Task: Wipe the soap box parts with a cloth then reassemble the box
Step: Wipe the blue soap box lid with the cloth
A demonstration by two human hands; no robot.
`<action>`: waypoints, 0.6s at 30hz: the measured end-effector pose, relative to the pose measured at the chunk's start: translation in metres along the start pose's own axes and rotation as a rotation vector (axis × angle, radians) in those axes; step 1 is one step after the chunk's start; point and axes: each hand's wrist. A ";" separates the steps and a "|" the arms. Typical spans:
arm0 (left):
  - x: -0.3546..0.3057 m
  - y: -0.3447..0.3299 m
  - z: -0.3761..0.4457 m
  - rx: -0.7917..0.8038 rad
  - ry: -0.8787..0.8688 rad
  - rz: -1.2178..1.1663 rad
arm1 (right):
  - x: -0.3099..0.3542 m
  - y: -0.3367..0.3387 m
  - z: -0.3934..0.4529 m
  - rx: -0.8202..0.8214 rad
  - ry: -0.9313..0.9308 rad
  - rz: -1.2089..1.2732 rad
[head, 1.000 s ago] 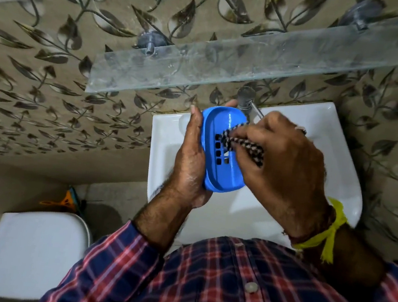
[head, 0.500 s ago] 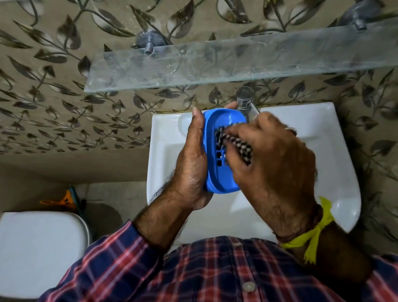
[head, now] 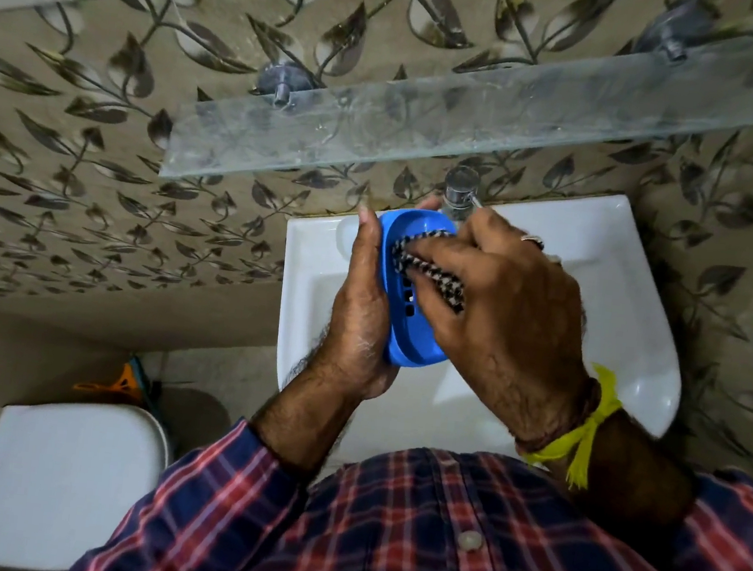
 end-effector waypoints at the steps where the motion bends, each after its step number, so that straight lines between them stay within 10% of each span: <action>1: 0.002 0.000 -0.001 0.002 0.000 0.015 | -0.002 -0.001 0.001 -0.021 -0.036 -0.022; 18: 0.011 -0.004 0.004 -0.049 -0.112 0.059 | 0.001 -0.010 0.000 -0.090 -0.165 -0.050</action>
Point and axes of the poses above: each hand's wrist, its own z-axis towards the middle knuckle, its own y-axis out of the back of the hand, x = y × z, and after that the axes turned 12 degrees about -x, right-handed
